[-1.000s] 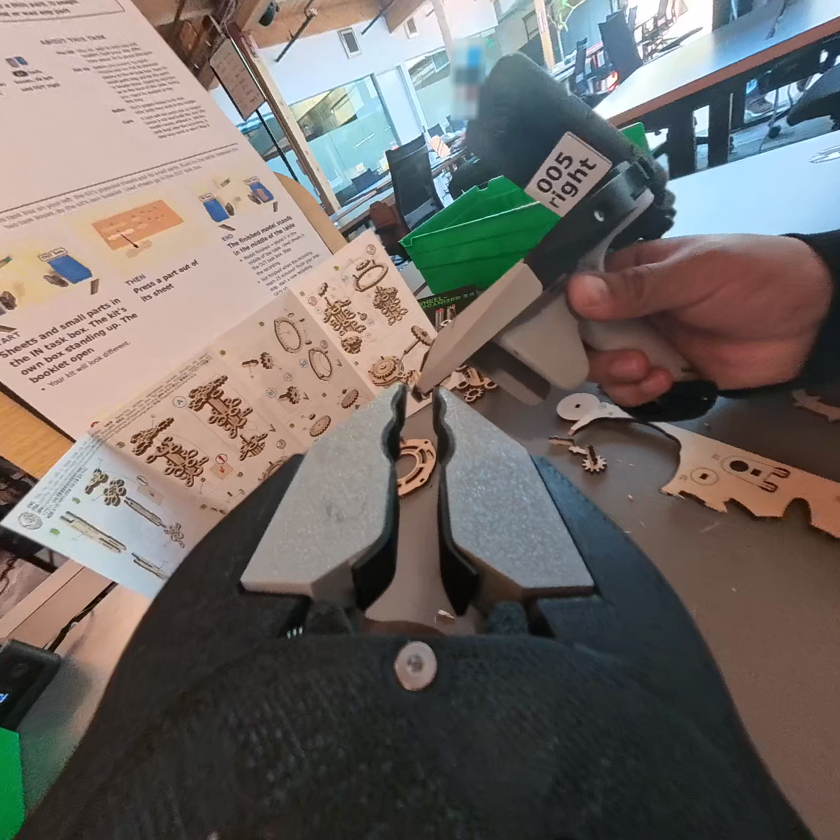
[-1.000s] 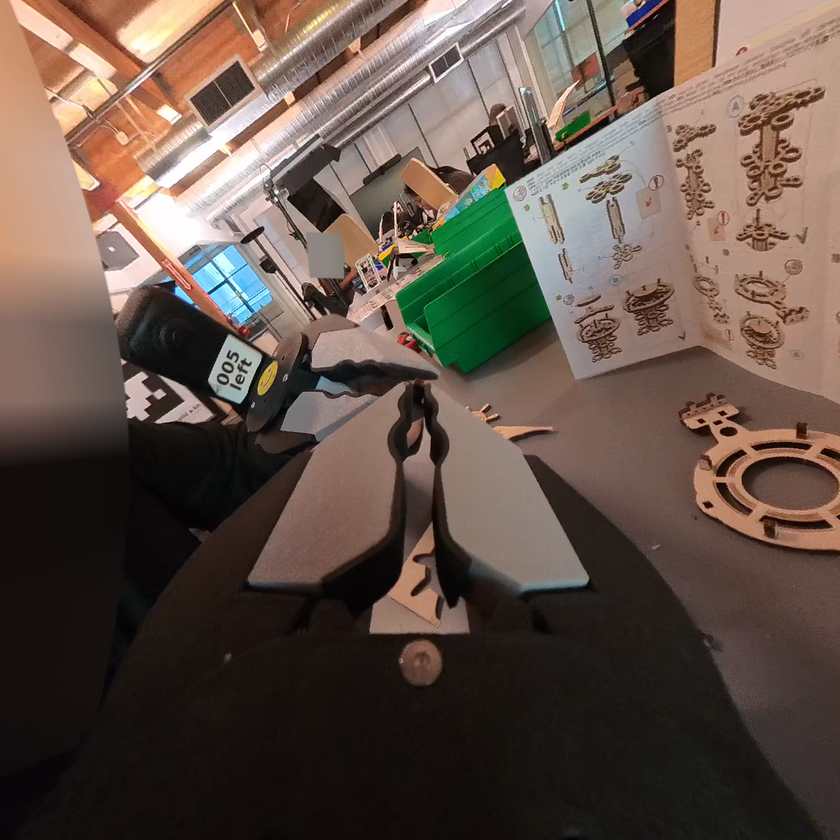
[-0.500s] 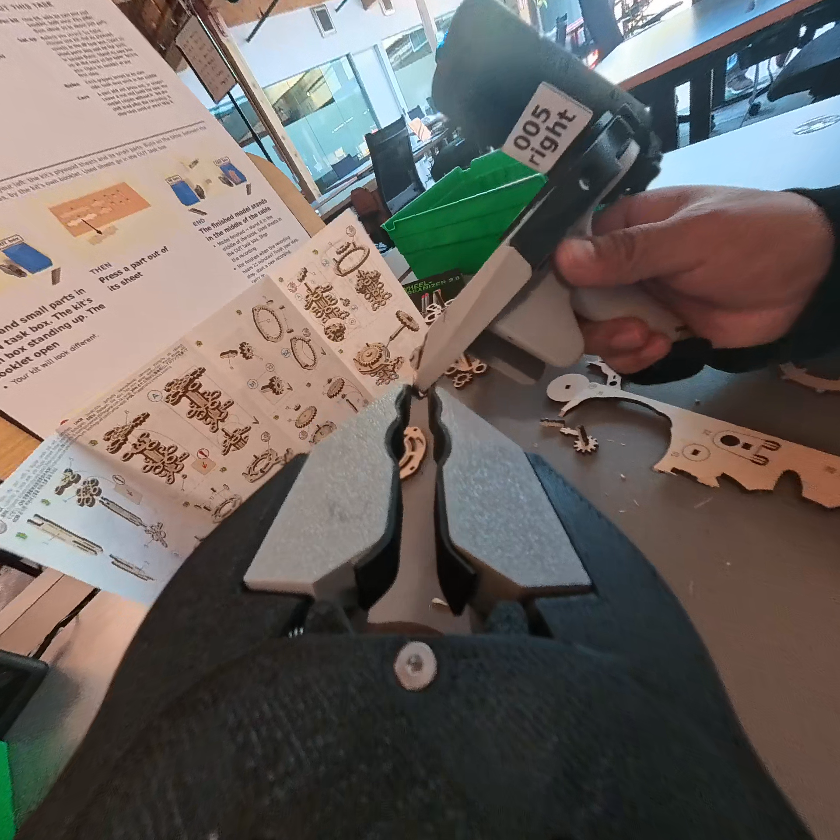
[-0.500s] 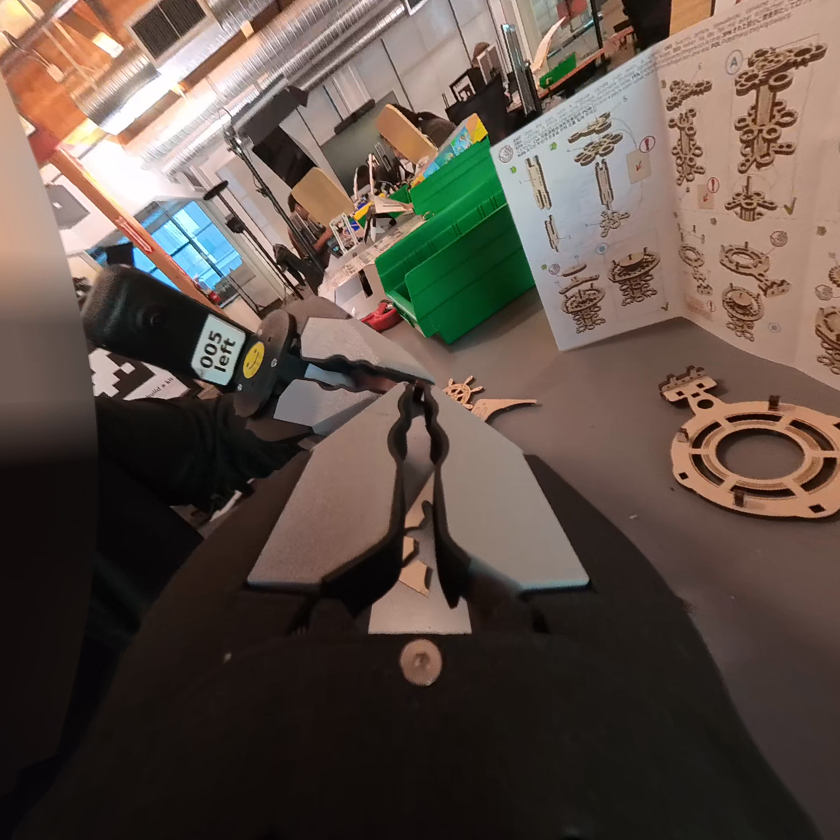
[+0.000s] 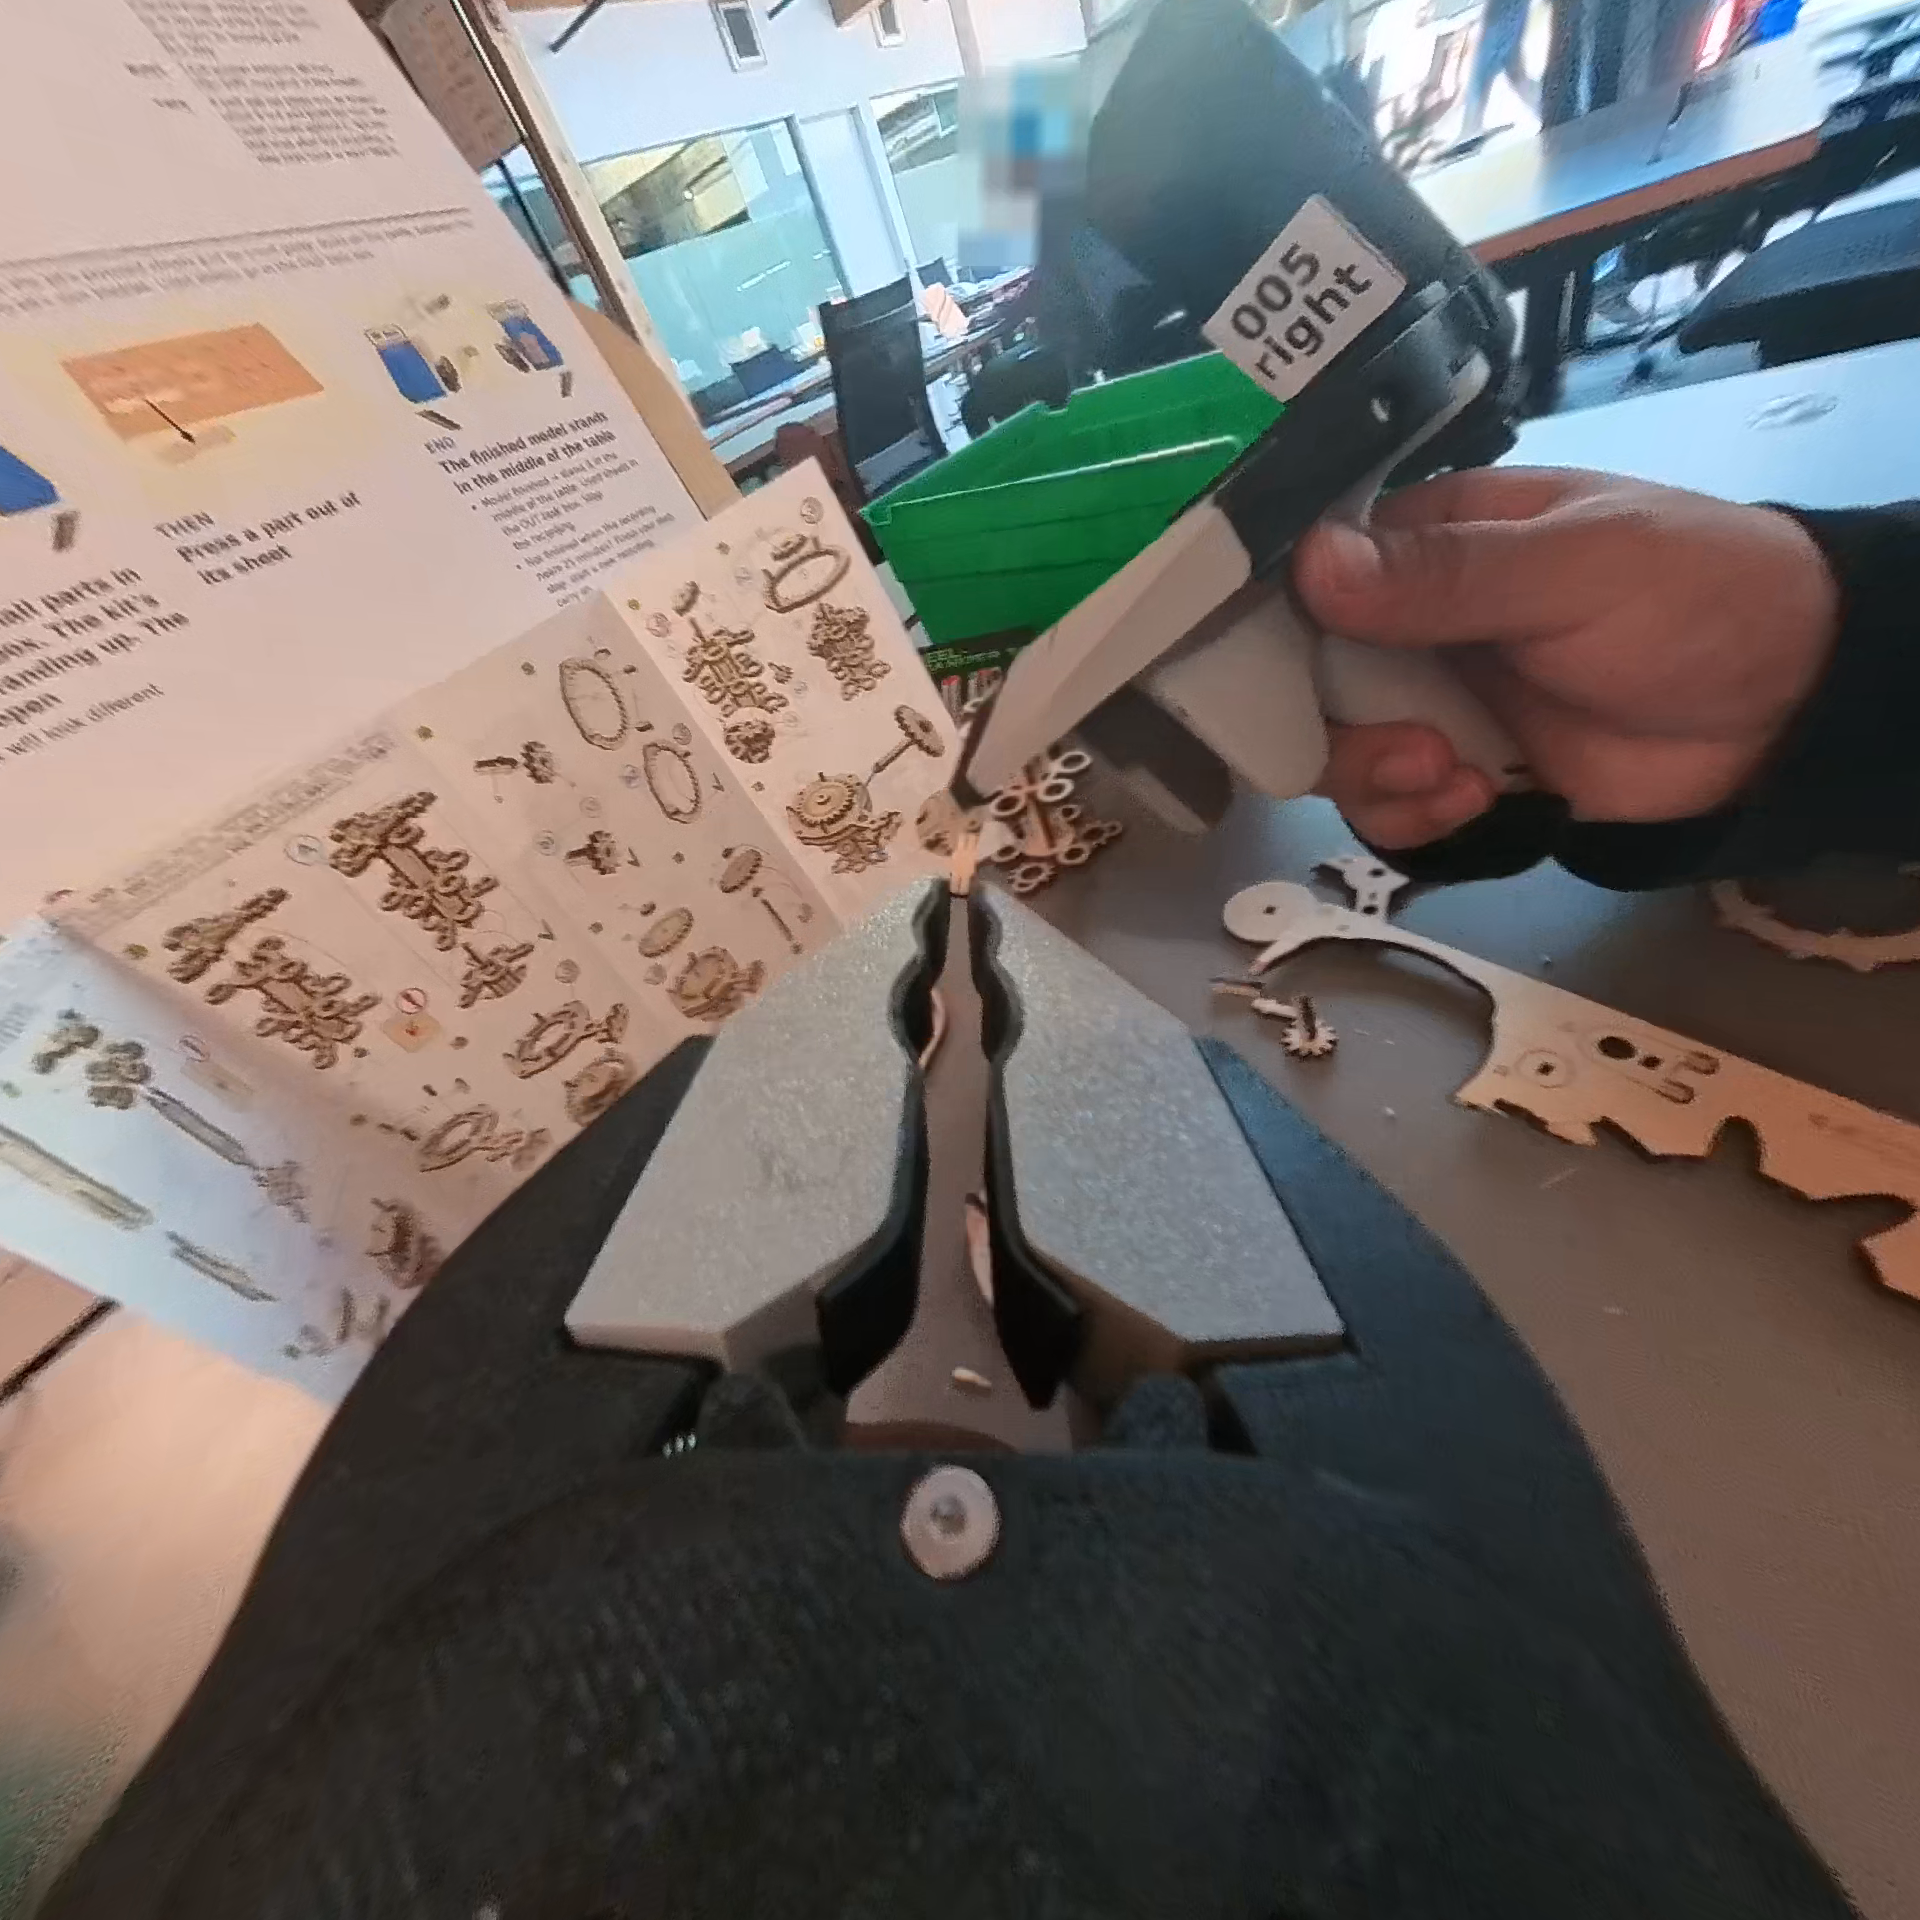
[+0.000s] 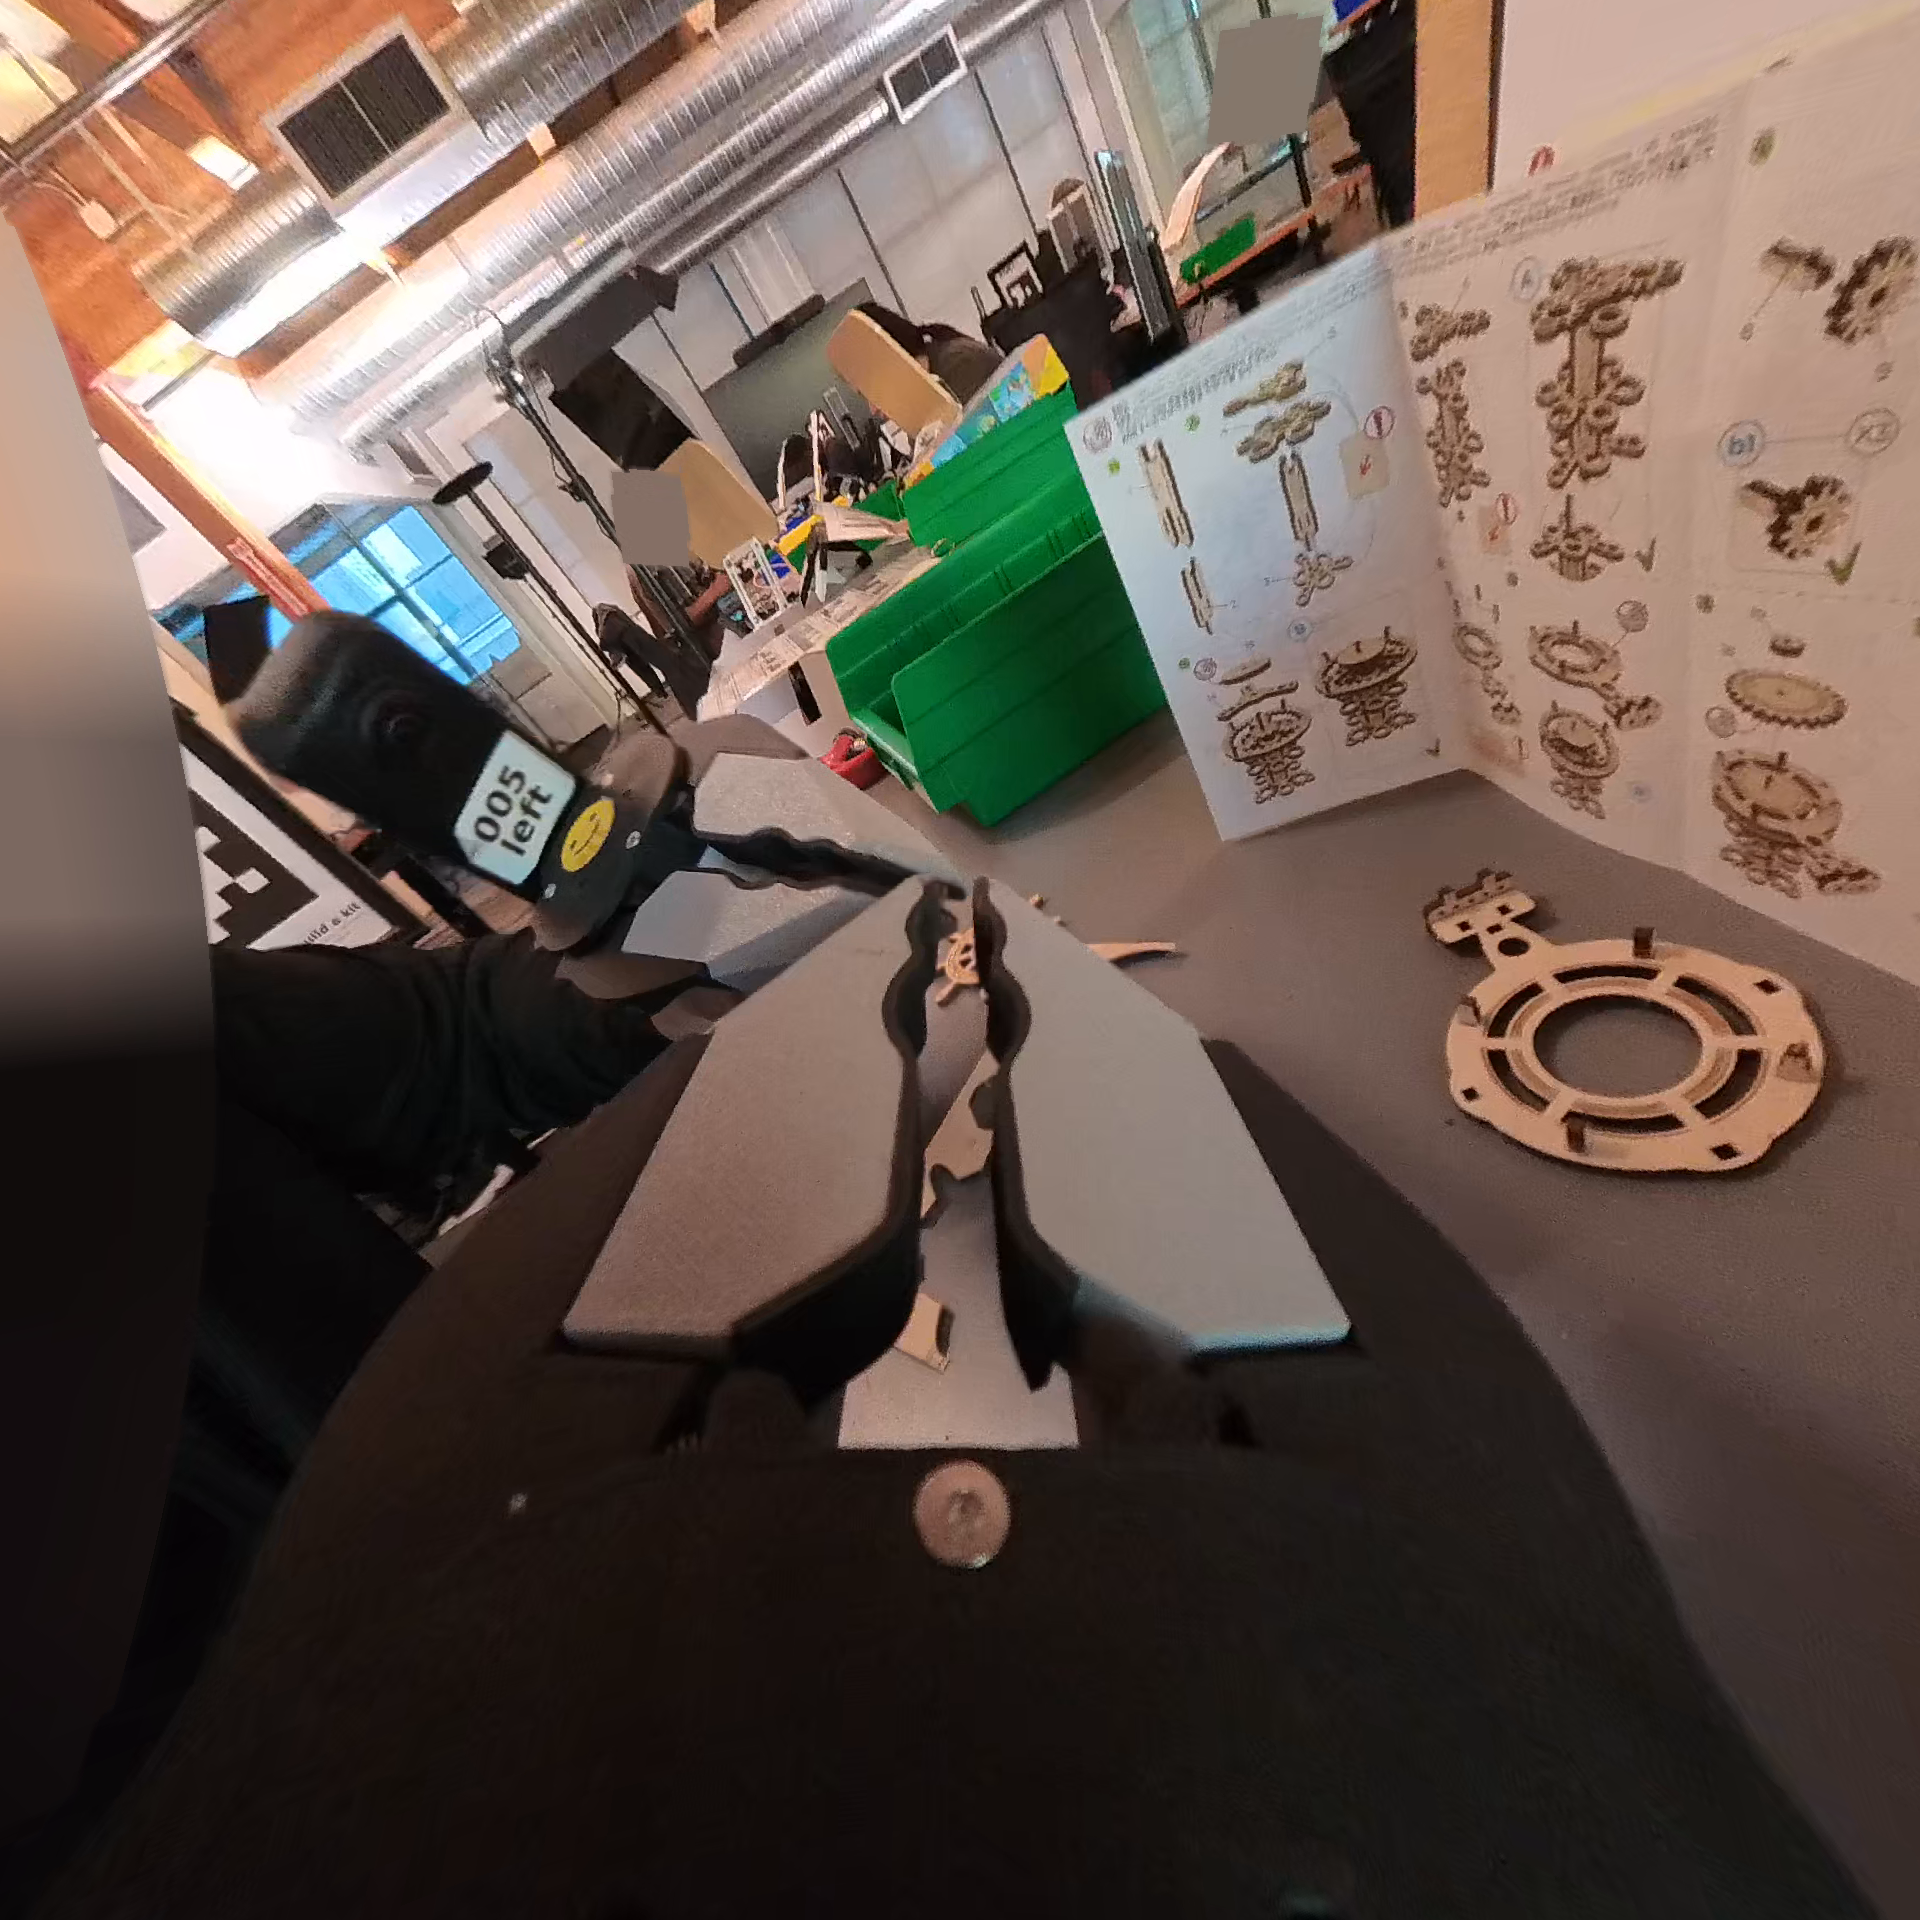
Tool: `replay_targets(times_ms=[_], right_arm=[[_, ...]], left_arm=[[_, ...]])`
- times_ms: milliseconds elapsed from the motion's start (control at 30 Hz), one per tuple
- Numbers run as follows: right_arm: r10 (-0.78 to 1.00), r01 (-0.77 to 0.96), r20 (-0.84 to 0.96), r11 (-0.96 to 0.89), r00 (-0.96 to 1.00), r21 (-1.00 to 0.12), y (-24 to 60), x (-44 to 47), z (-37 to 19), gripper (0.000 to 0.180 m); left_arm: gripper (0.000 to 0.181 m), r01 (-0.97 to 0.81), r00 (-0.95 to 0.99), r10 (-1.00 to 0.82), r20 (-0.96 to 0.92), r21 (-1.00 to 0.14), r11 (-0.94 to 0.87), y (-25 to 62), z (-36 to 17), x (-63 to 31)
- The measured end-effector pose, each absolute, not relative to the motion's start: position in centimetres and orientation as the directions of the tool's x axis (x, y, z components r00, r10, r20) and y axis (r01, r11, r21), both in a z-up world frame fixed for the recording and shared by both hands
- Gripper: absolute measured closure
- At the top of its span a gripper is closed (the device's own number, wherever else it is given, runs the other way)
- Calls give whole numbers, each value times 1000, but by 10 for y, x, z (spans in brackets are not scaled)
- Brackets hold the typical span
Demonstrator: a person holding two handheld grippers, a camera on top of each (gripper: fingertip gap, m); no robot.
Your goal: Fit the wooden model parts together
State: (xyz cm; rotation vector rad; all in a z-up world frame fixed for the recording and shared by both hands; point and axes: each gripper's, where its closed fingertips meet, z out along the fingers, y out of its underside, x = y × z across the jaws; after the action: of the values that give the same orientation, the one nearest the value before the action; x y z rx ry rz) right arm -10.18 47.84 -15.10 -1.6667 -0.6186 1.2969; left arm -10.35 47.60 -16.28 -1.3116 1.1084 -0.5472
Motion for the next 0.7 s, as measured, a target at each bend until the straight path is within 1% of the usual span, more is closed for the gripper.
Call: replay_targets(times_ms=[67,133,200,267,433,600,700], right_arm=[[842,-129,-446,-427,304,-895,475,-100,-145,175],[876,-74,-403,-398,264,-914,466,-103,-143,172],[891,-24,-354,-362,285,-932,464,-102,-145,169],[910,8,-301,-316,284,-949,460,-104,-145,174],[925,74,-226,-260,306,-963,457,-110,-150,176],[927,60,-244,-271,286,-961,455,-109,-147,178],[931,69,-230,-259,283,-964,453,-109,-147,179]], left_arm=[[181,-215,401,-879,-259,-959,184,474,-162,-103],[181,-171,366,-911,-191,-976,137,471,-161,-102],[181,-98,297,-948,-117,-991,92,462,-156,-100],[181,-63,274,-960,-60,-997,44,460,-153,-101],[181,-47,223,-975,-16,-999,6,455,-154,-99],[181,-44,199,-980,10,-999,-19,453,-155,-98],[181,-37,161,-985,61,-997,-68,451,-156,-98]])
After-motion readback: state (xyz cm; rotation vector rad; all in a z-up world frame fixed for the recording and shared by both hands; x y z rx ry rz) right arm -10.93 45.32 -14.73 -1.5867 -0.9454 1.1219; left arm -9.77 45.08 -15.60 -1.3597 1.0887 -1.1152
